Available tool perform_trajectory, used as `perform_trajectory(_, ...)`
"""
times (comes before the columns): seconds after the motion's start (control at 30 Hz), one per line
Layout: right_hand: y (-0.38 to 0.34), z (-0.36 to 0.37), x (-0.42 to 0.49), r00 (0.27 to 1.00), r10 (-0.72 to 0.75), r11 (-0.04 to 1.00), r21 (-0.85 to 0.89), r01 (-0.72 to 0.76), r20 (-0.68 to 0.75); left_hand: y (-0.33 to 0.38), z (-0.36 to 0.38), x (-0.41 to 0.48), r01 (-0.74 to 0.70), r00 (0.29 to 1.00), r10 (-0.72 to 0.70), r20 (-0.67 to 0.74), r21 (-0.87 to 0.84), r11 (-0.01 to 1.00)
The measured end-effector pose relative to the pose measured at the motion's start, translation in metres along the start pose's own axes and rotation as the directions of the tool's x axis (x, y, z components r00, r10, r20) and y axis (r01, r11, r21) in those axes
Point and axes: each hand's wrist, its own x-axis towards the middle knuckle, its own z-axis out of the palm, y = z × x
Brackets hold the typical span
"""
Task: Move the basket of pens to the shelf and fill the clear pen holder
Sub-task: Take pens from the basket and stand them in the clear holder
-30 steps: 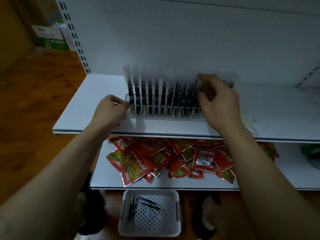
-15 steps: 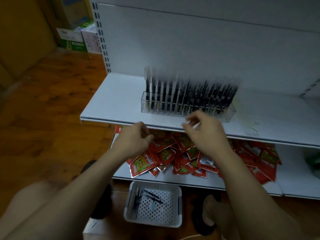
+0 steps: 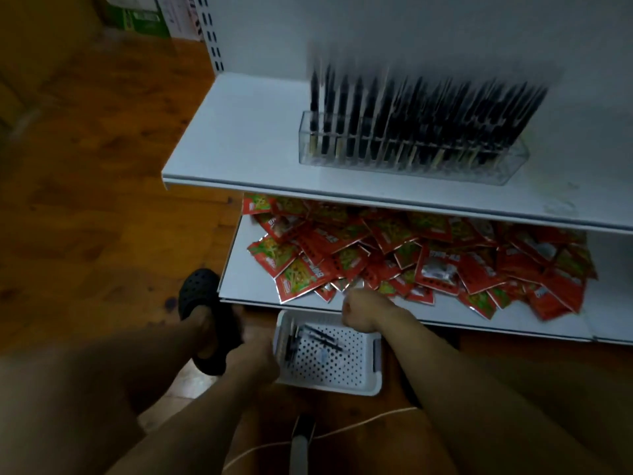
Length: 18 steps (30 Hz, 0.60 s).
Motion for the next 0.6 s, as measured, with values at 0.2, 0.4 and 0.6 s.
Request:
perform_trajectory(0.2, -0.003, 0.092, 0.054, 0.964, 0.006, 1.0, 0.004, -0.008, 0.266, 0.017, 0.025, 0.036, 0.082, 0.995, -0.059, 0.086, -0.288, 0.954)
perform_trajectory(0.4, -0.028, 0.153, 0.097, 0.956, -0.051, 0.999, 0.004, 0.052, 0.287, 0.009, 0.025, 0.076, 0.192, 0.981, -0.135, 0.138, -0.632, 0.751)
perform_trajectory(0.6, -0.021, 0.163, 0.112, 0.967, -0.044, 0.996, -0.062, 0.061, 0.25, 0.011, 0.022, 0.106, 0.183, 0.983, -0.129, 0.131, -0.765, 0.617)
